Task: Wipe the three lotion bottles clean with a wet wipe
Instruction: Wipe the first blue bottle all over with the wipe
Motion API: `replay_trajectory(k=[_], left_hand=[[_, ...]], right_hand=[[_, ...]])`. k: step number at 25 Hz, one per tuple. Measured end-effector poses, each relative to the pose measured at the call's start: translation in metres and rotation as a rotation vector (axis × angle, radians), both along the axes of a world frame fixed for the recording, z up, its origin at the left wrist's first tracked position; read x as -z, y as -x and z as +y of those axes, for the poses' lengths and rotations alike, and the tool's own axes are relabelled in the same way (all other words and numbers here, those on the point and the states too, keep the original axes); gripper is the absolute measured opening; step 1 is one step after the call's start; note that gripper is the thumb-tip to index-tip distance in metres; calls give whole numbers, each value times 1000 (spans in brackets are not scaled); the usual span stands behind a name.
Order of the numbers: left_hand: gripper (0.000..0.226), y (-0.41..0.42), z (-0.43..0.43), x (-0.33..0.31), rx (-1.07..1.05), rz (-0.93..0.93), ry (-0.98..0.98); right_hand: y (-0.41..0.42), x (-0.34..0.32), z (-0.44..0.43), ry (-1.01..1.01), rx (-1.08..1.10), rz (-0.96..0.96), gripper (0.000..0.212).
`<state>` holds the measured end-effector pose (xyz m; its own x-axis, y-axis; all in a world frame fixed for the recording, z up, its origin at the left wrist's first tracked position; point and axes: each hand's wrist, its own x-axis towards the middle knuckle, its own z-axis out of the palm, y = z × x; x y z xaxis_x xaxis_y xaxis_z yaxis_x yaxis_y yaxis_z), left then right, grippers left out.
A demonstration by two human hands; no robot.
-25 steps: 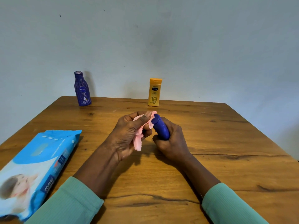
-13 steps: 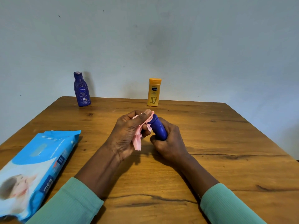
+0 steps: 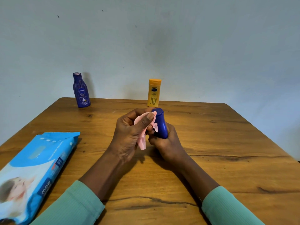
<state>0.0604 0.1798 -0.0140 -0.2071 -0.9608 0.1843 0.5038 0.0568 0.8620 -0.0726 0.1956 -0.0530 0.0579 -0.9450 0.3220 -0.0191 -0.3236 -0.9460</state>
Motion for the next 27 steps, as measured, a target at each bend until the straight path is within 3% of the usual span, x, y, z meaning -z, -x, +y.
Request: replay_trajectory(k=[3,6,11,14,19,27], left_hand=[[30,0,2,-2,-179,-181,204],[31,1,2,-4,-307,-294,304],[24,-10,-9,-4,-198,-327,285],[21,-17,-12,-3,-187,-362,301],[25,-19,-11,4,-272,-439,339],[35,-11,-9,7,-378,-499,217]], right_hand=[[-5,-2,0,-103,-90,-96,35],[-9,-5,-3,-116,-79,-48,33],[-9,-4,-1,-94,42,1,27],[-11,-8,3,-99,164,128,24],[-13,-3,2,-43,373,431,43],[-9,-4,3,70,518,762,30]])
